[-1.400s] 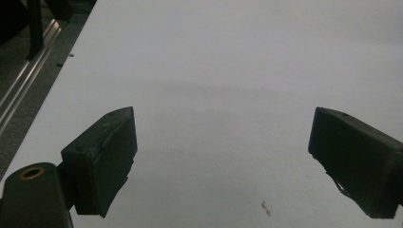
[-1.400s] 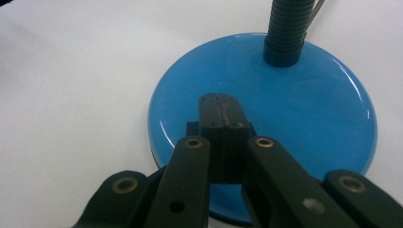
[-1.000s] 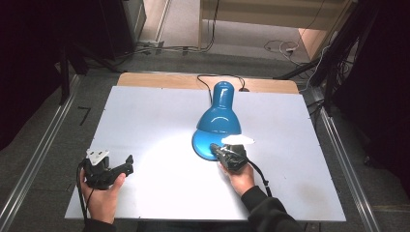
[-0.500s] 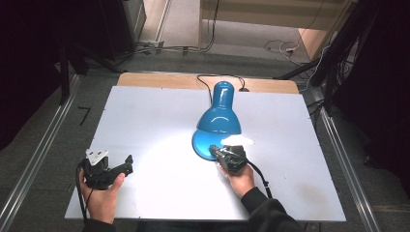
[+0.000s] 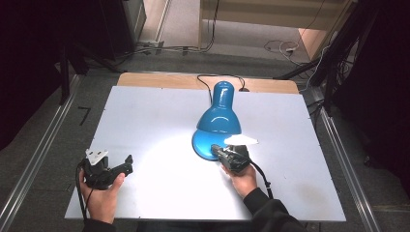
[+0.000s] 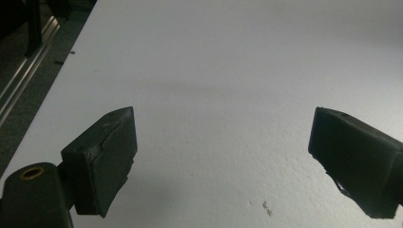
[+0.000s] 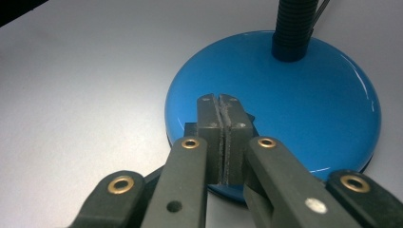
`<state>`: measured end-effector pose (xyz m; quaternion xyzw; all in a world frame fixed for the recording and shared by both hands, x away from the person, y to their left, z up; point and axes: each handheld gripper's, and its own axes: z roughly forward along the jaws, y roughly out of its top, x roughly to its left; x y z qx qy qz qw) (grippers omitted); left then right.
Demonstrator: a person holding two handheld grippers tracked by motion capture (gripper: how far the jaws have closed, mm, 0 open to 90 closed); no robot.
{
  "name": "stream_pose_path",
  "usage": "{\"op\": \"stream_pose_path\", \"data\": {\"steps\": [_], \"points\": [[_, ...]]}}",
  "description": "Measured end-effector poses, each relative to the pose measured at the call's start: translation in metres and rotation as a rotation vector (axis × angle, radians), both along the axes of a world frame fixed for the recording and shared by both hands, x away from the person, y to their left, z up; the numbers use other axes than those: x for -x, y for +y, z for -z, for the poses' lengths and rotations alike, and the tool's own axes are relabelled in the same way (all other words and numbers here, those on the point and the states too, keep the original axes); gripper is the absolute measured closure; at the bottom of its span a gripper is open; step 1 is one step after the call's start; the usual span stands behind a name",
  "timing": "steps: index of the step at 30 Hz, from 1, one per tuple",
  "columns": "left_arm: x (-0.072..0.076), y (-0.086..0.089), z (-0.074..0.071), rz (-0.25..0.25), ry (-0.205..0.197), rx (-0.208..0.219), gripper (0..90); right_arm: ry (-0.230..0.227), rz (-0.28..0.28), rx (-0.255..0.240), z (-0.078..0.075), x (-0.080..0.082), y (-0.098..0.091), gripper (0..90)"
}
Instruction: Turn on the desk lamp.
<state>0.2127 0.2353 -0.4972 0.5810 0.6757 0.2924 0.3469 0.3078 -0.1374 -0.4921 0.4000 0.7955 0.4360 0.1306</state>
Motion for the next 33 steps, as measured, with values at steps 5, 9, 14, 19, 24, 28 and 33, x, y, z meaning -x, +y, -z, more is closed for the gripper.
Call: {"op": "stream_pose_path", "data": {"steps": [5,9,14,19,24,28,33], "points": [[0.000,0.000,0.000,0.001,0.003,-0.001,9.9,0.008,0.004,-0.007,-0.003,0.000,-0.003,82.4],[0.000,0.000,0.000,0.001,0.002,0.001,9.9,0.012,0.006,-0.008,-0.003,-0.001,-0.005,78.9],[0.000,0.000,0.001,0.000,0.000,0.007,9.9,0.021,0.006,-0.008,-0.004,-0.001,-0.007,74.7],[0.000,0.000,0.001,-0.002,0.001,0.009,10.0,0.027,0.004,-0.011,-0.004,-0.001,-0.008,71.1],[0.000,0.000,0.001,-0.004,0.002,0.009,9.9,0.028,0.001,-0.012,-0.006,-0.001,-0.012,65.6],[0.000,0.000,0.001,-0.004,0.002,0.009,10.0,0.034,0.007,-0.014,-0.007,-0.001,-0.015,61.3],[0.000,0.000,0.001,-0.003,0.003,0.010,9.9,0.034,0.010,-0.002,-0.008,0.000,-0.021,54.6]]}}
